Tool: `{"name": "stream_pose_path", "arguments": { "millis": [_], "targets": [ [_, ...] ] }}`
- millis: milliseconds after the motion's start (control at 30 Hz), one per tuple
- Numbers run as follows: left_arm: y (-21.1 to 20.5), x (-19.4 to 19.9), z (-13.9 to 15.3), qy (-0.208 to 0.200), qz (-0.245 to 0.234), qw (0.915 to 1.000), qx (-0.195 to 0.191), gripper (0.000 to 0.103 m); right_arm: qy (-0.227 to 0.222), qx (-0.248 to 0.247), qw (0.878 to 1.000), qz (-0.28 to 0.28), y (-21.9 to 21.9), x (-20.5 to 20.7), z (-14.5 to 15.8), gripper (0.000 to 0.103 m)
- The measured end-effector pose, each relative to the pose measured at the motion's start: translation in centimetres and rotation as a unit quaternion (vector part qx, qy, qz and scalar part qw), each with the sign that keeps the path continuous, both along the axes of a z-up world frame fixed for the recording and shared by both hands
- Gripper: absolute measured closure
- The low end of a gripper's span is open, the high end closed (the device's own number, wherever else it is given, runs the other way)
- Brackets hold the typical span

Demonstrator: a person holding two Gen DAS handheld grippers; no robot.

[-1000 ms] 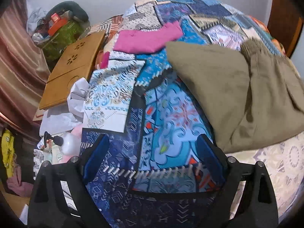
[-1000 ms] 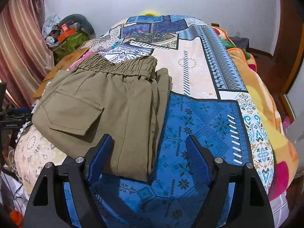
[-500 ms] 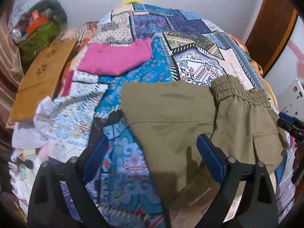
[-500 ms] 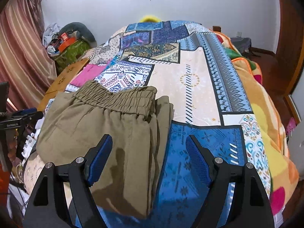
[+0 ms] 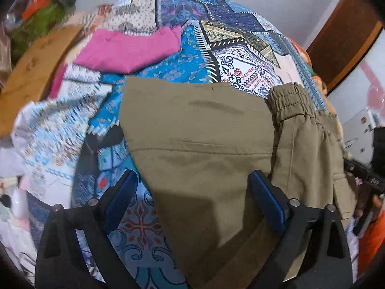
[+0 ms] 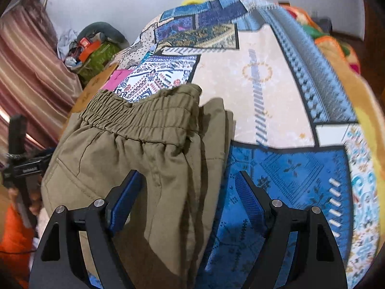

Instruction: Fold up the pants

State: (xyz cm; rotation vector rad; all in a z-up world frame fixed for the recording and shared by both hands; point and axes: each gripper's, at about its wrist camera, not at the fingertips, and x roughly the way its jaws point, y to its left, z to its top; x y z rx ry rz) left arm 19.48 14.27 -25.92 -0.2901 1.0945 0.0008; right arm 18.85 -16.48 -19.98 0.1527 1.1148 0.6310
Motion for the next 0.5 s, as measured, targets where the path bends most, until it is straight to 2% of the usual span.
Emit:
{"name": "stream_pose_path", "arguments": {
  "millis": [100,133,200,300,367,433,500],
  "targets": [
    [0.3,0.0,-0.1,-0.004,-0.001,0.9997,-0.023,0.02,0.01,0.016,1.0,0.003,-0.2,-0.1,-0.2,0.025],
    [0.2,0.0,0.0,-0.006,-0.002,0.9997,-0.024,0.022,0.01,0.017,1.0,0.006,0.0,-0.1,-0.2,0.028],
    [0.1,0.1,0.0,-0.009,-0.004,0.9996,-0.027,0.028,0.014,0.028,0.999,0.011,0.0,-0.1,-0.2,0.036],
    [-0.1,0.5,0.3,-0.014,-0.008,0.9992,-0.037,0.048,0.017,0.032,0.999,0.02,0.2,0.1,0.0,0.046],
    [-0.1,0.7,0.7,-0.017,-0.009,0.9995,-0.025,0.06,0.019,0.035,0.999,0.026,0.5,0.3,0.2,0.061],
    [-0.3,0.9,0.9,-0.019,-0.01,0.9997,-0.01,0.073,0.021,0.038,0.999,0.029,0.6,0.6,0.3,0.071],
    [-0.5,1.1,1.2,-0.022,-0.011,0.9997,0.001,0.08,0.02,0.035,0.999,0.029,0.9,0.8,0.5,0.075]
  ]
}}
